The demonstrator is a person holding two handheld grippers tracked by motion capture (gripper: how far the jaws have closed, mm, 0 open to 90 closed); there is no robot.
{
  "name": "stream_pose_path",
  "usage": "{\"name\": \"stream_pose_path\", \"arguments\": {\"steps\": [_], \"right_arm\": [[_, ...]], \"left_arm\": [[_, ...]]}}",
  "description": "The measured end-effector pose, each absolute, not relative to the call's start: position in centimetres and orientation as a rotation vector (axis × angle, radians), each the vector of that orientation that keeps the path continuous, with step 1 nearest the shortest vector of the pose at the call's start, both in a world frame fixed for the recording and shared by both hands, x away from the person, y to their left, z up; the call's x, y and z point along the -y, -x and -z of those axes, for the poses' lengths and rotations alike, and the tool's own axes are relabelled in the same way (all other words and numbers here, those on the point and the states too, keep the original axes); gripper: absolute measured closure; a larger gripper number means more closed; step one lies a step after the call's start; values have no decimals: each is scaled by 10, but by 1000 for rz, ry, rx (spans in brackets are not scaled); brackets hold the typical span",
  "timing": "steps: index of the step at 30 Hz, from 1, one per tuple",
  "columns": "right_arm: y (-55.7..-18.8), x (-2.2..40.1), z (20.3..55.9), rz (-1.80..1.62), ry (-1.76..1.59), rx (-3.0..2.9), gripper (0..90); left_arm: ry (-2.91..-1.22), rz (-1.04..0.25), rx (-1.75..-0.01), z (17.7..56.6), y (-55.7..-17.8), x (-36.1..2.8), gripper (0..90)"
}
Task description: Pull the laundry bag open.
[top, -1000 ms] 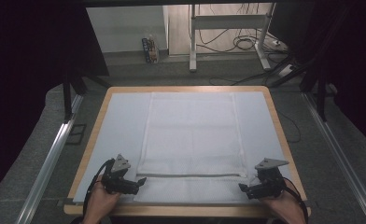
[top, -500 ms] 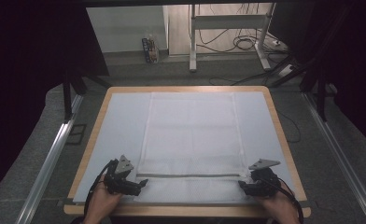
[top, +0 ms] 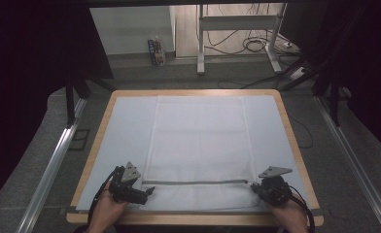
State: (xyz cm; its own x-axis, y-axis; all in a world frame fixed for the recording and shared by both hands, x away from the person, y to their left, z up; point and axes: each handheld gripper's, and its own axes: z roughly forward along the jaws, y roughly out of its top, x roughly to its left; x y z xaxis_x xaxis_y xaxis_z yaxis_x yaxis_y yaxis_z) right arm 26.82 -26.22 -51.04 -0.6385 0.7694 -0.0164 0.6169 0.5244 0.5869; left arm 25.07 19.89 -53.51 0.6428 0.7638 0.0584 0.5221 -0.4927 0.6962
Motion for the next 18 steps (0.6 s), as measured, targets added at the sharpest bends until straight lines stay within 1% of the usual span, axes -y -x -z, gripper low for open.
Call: {"name": "stream_pose_path", "arguments": {"steps": [6,10,11,16,17,18], "right_arm": [[-267,263,508,-804,-1108,-2490,858],[-268,266,508,-799,-1129,-2501,822],[-268,267,508,-799,-1140,-2501,782],[-269,267,510,-741,-1230,-2460,372],[-269,266,511,-757,-1245,-2468,307],[-268,263,511,-747,-1244,-2471,279]], "left_arm": [[-2208,-478,-988,534,-251,-197,26],[-2207,-479,-990,535,-251,-197,26],[-2208,-480,-991,535,-251,-197,26],[-2220,-479,-986,535,-251,-197,27],[-2222,-480,-985,535,-251,-197,27],[-2224,-480,-985,535,-251,-197,27]]}}
